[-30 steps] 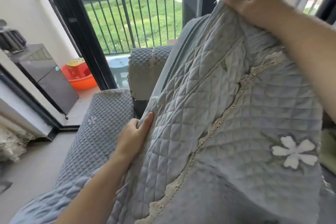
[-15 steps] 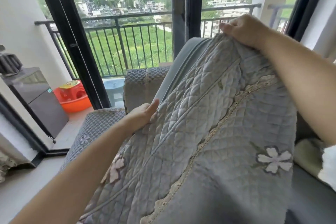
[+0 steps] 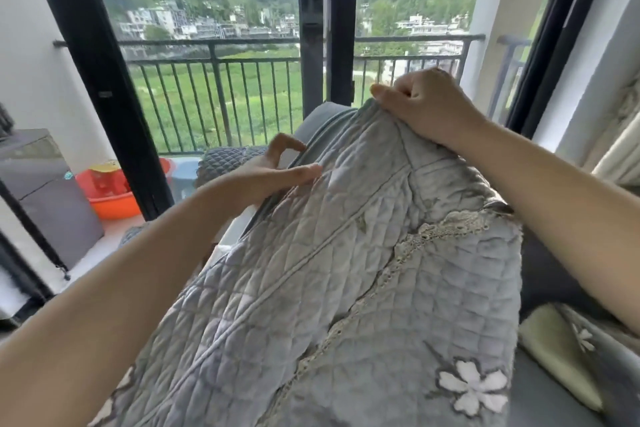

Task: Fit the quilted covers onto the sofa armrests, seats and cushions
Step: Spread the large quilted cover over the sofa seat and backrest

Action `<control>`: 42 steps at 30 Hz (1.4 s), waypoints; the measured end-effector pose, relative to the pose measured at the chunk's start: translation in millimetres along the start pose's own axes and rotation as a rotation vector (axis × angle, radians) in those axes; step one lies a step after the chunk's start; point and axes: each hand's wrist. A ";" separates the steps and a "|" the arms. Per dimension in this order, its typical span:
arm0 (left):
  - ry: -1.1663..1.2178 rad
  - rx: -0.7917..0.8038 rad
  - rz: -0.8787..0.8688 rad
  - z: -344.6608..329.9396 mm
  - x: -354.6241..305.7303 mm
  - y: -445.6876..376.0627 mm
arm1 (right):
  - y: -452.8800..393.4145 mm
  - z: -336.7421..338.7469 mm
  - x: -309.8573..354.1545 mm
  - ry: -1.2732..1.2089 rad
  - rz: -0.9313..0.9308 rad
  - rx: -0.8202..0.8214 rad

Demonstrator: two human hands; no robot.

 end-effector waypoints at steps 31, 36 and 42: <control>-0.076 -0.313 -0.077 -91.4 -66.0 39.2 | -6.6 75.3 -94.5 -0.748 -0.024 0.865; -0.172 -0.370 0.008 -108.7 -95.7 17.4 | 8.3 78.5 -77.9 -0.343 0.161 0.442; -0.020 -0.516 -0.112 -114.2 -94.2 4.8 | 2.0 76.7 -68.7 -0.168 0.311 0.193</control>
Point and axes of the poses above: each hand's wrist, its own y-axis away from the middle knuckle, its own z-axis out of the back of the hand, x = y × z, and after that the axes turned 3 degrees about y, right-handed
